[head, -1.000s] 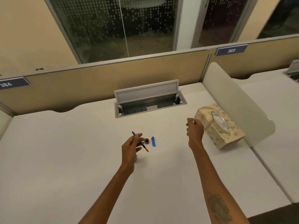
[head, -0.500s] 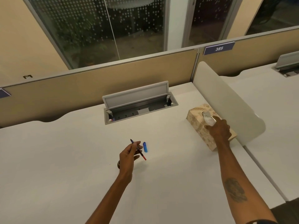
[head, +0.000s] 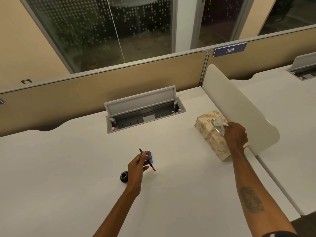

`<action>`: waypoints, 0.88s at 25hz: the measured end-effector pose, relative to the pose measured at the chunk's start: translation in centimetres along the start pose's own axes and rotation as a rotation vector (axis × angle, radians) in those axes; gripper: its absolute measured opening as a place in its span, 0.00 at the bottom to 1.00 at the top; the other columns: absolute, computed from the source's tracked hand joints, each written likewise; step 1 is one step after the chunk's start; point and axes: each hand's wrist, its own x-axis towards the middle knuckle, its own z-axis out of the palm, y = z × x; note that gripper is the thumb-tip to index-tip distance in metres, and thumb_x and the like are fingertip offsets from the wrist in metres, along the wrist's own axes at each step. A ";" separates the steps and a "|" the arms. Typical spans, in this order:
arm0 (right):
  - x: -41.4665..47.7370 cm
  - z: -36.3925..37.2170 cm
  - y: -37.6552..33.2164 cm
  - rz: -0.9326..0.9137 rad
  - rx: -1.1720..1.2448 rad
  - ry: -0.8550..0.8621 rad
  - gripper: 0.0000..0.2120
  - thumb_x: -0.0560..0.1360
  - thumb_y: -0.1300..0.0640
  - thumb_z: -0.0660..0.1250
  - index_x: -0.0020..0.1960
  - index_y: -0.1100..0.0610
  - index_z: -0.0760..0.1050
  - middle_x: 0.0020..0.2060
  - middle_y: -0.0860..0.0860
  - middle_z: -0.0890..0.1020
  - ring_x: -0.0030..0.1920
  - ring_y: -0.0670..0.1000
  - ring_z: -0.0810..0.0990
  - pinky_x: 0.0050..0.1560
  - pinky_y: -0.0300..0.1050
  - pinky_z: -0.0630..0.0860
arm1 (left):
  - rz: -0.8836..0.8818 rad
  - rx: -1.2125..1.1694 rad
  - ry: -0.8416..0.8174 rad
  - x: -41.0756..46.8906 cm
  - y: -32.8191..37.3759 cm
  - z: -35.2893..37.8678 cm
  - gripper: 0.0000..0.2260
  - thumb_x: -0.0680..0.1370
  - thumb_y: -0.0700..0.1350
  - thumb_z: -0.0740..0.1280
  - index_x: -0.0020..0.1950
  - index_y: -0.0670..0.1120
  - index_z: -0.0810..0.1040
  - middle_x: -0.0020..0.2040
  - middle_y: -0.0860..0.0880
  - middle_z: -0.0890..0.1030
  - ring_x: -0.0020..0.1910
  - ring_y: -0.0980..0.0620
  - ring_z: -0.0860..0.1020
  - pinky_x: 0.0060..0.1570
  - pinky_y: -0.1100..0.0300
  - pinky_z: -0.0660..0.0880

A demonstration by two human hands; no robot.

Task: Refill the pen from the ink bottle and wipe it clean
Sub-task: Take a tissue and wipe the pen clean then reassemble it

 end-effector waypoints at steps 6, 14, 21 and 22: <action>0.7 -0.7 -0.8 -0.035 0.020 0.045 0.10 0.78 0.54 0.66 0.54 0.54 0.84 0.52 0.62 0.83 0.52 0.68 0.80 0.47 0.55 0.75 | -0.012 0.003 0.003 -0.1 -0.3 0.4 0.10 0.80 0.52 0.63 0.51 0.54 0.85 0.46 0.51 0.87 0.48 0.54 0.84 0.45 0.59 0.79; 0.5 -1.3 -0.2 0.070 -0.012 -0.110 0.17 0.73 0.57 0.60 0.60 0.57 0.77 0.58 0.62 0.80 0.58 0.66 0.77 0.58 0.57 0.72 | -0.023 -0.017 0.011 -0.3 -0.7 0.5 0.11 0.81 0.51 0.63 0.54 0.51 0.84 0.46 0.51 0.87 0.49 0.53 0.84 0.44 0.60 0.78; 0.9 -0.5 -1.6 -0.016 -0.154 -0.221 0.33 0.71 0.45 0.74 0.72 0.54 0.68 0.64 0.60 0.74 0.64 0.65 0.71 0.62 0.60 0.69 | -0.034 -0.024 0.008 -0.1 -1.0 0.9 0.12 0.81 0.51 0.63 0.55 0.49 0.84 0.47 0.49 0.86 0.49 0.51 0.84 0.47 0.57 0.79; 1.1 -0.2 -1.5 0.005 -0.221 -0.249 0.31 0.72 0.47 0.73 0.70 0.56 0.70 0.63 0.61 0.75 0.63 0.66 0.72 0.61 0.58 0.70 | -0.028 -0.022 0.005 0.0 -1.0 0.9 0.12 0.81 0.51 0.63 0.55 0.49 0.84 0.47 0.49 0.86 0.49 0.51 0.84 0.47 0.57 0.79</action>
